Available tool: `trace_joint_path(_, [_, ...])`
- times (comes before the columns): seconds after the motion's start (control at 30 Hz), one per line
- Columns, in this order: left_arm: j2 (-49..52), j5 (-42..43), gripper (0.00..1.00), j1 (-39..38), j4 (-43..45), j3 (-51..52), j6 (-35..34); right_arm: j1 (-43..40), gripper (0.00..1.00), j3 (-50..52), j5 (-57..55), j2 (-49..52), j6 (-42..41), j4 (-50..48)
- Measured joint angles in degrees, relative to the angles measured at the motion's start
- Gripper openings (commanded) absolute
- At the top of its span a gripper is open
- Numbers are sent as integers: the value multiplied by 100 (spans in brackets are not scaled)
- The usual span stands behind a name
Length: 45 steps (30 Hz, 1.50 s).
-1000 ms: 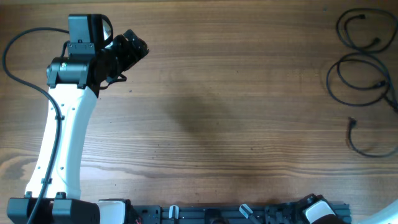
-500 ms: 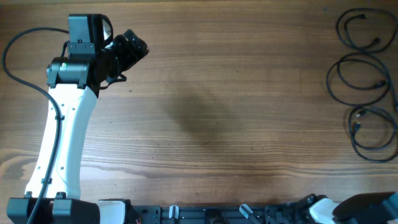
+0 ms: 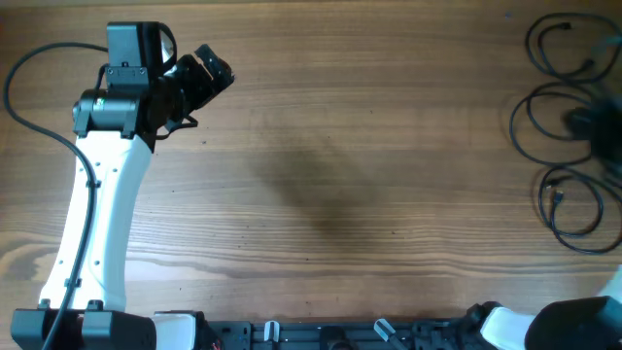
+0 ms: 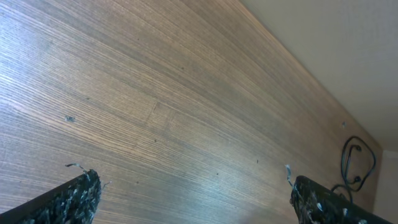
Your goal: Untangle cables
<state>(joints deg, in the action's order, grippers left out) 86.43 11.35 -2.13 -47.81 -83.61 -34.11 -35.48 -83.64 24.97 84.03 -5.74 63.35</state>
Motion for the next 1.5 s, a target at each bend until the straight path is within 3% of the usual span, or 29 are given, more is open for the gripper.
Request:
trace_joint_path(0.23, [0,-2,100,0,-2,0,0,1676,86,-109,166,-142,247,55])
trace_joint_path(0.37, [0,0,100,0,-2,0,0,2223,88,-544,138,-348,302,367])
trace_joint_path(0.4, [0,-2,100,0,-2,0,0,2347,100,-704,133,-435,308,509])
trace_joint_path(0.43, [0,-2,100,0,-2,0,0,2437,100,-811,125,-525,308,601])
trace_joint_path(0.6, [0,-2,100,0,0,0,0,2723,100,-1043,116,-1119,-57,1003])
trace_joint_path(0.83, [0,-2,100,0,-2,0,0,2743,100,-1060,42,-1257,-1545,1104])
trace_joint_path(1.1, [0,-2,100,0,-2,0,0,2756,100,-1060,-44,-1252,-1316,999])
trace_joint_path(1.27, [0,-2,100,0,-7,0,0,2911,100,-678,-81,-1432,-452,-251])
trace_joint_path(1.5, [0,-13,100,0,-7,0,0,3161,100,1434,-122,-2935,96,-2323])
